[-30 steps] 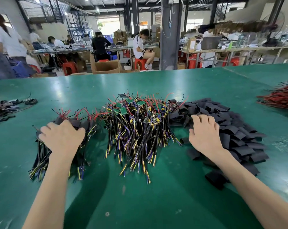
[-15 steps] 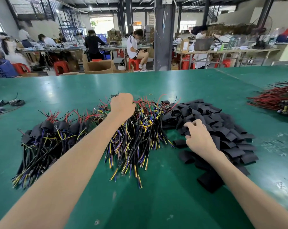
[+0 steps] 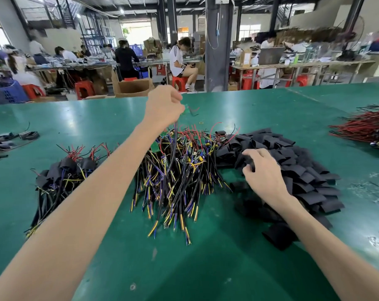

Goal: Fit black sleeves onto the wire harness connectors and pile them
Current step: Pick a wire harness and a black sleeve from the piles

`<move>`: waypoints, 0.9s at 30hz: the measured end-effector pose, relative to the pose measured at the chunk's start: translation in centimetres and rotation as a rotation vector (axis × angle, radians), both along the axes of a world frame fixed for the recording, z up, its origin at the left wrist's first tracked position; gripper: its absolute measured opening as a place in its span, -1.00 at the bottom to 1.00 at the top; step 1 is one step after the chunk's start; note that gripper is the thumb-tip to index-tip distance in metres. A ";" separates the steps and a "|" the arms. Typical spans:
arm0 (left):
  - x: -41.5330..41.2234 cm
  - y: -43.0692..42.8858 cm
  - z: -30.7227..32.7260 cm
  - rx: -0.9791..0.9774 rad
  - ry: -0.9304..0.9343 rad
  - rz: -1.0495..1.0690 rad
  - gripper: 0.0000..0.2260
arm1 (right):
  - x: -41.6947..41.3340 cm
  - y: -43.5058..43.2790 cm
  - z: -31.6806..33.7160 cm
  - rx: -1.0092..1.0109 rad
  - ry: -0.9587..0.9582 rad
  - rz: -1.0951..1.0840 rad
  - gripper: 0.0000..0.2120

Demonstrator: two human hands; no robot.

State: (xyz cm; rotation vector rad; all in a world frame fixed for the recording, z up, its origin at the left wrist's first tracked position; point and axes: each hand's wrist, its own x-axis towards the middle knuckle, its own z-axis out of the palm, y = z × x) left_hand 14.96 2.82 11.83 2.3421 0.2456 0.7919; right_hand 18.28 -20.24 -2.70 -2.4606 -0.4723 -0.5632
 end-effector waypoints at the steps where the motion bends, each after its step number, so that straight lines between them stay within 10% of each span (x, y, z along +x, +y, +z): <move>1: -0.5 -0.2 0.8 -0.036 -0.010 -0.028 -0.80 | 0.0 0.1 0.0 0.023 -0.003 0.015 -0.69; 10: -4.1 2.3 4.5 -0.780 0.198 -0.353 -0.74 | -0.2 0.4 0.6 0.264 0.135 0.168 -0.74; 17: -6.3 3.3 -1.5 0.028 0.525 -0.237 -0.83 | -0.3 0.5 0.5 0.183 0.151 0.204 -0.66; 27: -6.8 5.5 -10.8 0.263 0.069 0.003 -0.87 | -1.4 1.1 0.5 0.027 0.120 0.233 -0.62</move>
